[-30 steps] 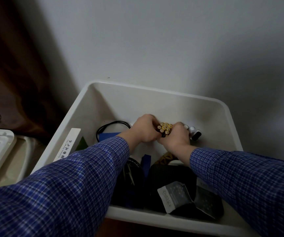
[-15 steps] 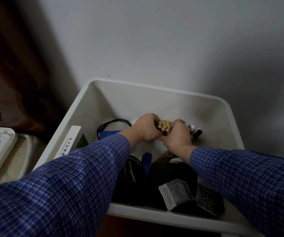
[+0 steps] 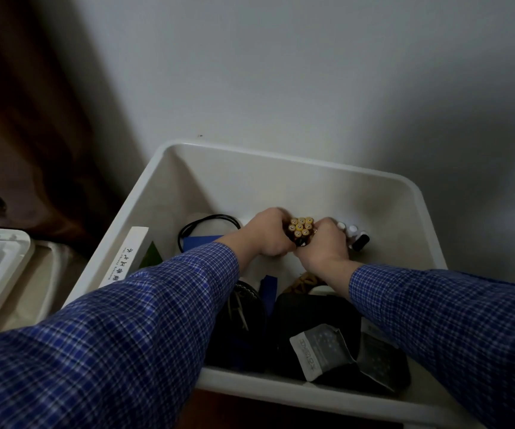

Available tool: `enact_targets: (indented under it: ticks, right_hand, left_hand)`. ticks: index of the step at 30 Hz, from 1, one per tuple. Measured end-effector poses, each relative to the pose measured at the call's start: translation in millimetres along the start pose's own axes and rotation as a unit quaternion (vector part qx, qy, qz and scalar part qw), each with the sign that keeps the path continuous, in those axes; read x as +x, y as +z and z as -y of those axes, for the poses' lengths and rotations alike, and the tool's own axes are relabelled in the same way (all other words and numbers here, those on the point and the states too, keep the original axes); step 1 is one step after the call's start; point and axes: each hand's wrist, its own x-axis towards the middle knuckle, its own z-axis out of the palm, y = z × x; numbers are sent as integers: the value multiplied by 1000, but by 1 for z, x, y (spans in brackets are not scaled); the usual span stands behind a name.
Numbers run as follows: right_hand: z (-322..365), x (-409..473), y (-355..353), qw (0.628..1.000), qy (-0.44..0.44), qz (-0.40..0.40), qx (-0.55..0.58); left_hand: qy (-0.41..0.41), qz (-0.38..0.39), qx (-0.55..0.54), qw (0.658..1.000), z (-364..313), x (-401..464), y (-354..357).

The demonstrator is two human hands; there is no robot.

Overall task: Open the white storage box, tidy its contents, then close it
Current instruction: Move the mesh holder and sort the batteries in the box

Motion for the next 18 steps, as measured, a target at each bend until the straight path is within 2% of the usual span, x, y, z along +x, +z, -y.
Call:
enact_targets:
  ticks: [18]
  right_hand:
    - [1,0,4,998,3,-57,-16]
  left_hand:
    - [10,-4,9,1000,0,0,1]
